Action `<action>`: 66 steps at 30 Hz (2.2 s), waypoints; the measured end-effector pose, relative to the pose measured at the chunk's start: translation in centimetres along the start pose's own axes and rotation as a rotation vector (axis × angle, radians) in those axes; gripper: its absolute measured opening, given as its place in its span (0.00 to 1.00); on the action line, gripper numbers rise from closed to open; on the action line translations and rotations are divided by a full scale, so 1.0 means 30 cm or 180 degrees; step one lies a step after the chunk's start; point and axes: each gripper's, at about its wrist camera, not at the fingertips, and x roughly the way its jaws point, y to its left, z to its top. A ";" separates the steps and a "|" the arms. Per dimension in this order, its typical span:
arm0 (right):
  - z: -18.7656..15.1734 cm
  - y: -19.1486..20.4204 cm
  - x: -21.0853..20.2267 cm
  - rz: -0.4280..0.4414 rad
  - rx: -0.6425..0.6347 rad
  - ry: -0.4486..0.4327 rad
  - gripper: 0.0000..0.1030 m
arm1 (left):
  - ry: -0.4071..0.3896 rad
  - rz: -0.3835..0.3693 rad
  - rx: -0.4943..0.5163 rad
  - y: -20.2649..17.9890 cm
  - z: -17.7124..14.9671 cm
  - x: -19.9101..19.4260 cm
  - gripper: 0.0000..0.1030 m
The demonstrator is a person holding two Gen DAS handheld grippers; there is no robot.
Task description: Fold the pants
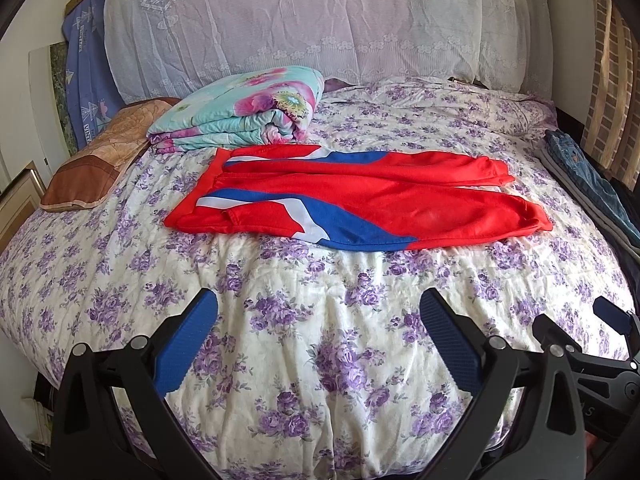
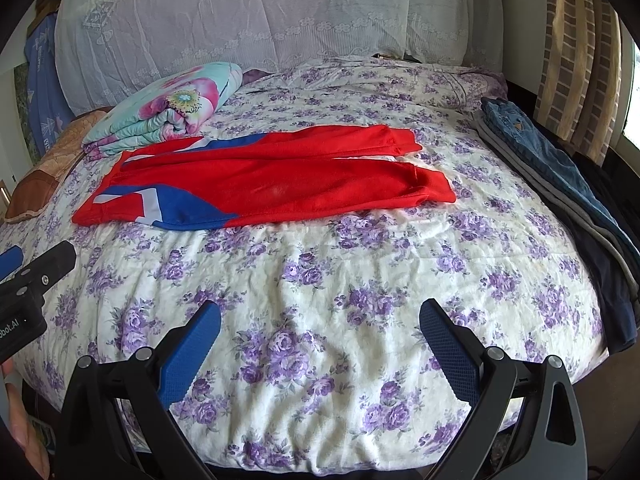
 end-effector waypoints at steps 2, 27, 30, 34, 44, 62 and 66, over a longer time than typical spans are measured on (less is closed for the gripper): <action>-0.001 -0.015 0.003 0.0016 0.0005 0.0026 0.97 | 0.0064 -0.0056 0.0010 0.010 0.006 0.019 0.96; 0.041 -0.103 0.187 -0.0126 0.0224 0.0381 0.97 | 0.1461 -0.0449 -0.2066 0.628 0.243 0.849 0.20; 0.048 -0.106 0.182 -0.0137 0.0195 0.0354 0.97 | 0.1248 -0.0561 -0.2103 0.642 0.229 0.793 0.07; 0.082 -0.164 0.184 -0.0050 0.0198 0.0281 0.97 | 0.0979 -0.0578 -0.2029 0.637 0.181 0.658 0.06; 0.224 -0.527 0.457 0.0621 0.1406 0.0661 0.97 | 0.0987 -0.0524 -0.1847 0.617 0.072 0.681 0.06; 0.293 -0.656 0.597 0.0822 0.2120 0.0414 0.13 | 0.0765 -0.0507 -0.1707 0.597 0.055 0.552 0.06; 0.242 -0.667 0.464 0.0881 0.1987 0.0351 0.13 | 0.0779 -0.0534 -0.1717 0.606 0.023 0.474 0.06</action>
